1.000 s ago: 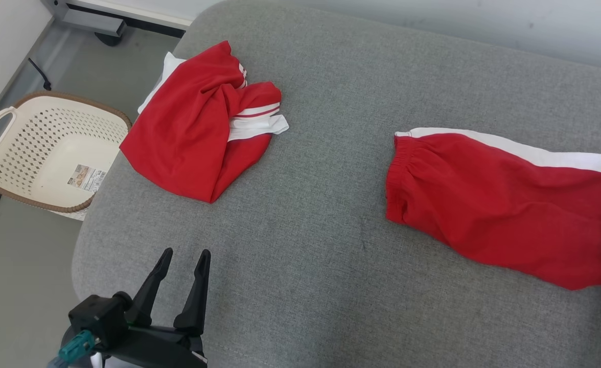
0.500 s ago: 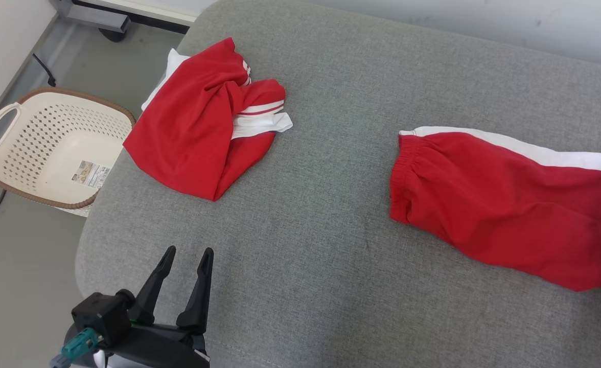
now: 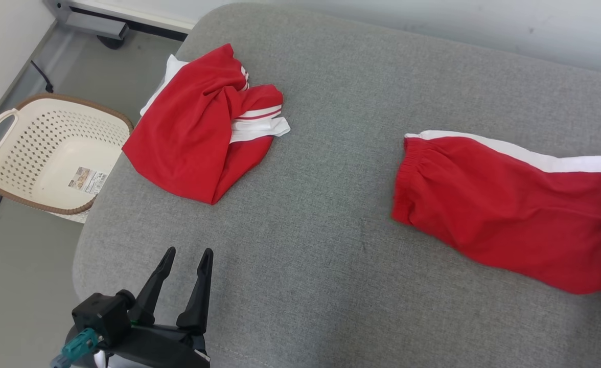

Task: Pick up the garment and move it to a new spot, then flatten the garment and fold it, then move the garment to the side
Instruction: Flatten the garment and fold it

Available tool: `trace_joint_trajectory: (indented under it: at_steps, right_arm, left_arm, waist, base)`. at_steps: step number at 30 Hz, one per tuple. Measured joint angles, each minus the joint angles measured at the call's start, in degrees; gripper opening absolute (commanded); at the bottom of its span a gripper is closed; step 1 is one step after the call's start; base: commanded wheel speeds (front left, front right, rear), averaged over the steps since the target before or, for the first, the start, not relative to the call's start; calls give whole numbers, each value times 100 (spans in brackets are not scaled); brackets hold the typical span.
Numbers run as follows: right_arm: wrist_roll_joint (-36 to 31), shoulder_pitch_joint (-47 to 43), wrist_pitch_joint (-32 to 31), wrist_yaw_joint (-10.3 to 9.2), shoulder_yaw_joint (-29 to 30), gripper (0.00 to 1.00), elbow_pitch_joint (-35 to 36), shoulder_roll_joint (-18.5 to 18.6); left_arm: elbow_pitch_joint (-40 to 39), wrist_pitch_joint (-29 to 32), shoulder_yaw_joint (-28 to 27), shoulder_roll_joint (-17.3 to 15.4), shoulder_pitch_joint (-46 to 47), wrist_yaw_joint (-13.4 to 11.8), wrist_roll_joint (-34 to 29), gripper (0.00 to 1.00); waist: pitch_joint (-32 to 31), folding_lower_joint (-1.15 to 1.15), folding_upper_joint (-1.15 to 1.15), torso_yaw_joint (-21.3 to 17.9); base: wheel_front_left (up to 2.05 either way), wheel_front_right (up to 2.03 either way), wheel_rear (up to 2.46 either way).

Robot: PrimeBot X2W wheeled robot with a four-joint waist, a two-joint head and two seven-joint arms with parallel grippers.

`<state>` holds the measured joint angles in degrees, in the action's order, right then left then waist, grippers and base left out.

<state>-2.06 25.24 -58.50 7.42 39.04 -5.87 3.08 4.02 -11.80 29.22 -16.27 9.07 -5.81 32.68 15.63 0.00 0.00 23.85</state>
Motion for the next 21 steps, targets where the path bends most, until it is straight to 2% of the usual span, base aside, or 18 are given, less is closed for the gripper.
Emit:
trace_joint_trajectory:
  at_steps: [17, 21]
  right_arm:
    - [-162, -571, -136, 0, 99, 0, 443, 673]
    - [-113, -565, -208, 0, 7, 0, 524, 665]
  left_arm:
    - [75, -26, 91, -14, -71, -22, 25, 100]
    - [88, -24, 114, -18, -101, -22, 42, 100]
  waist:
    - [-387, 0, -1, -253]
    - [-500, 0, -1, -306]
  base:
    - [0, 0, 0]
    - [0, 0, 0]
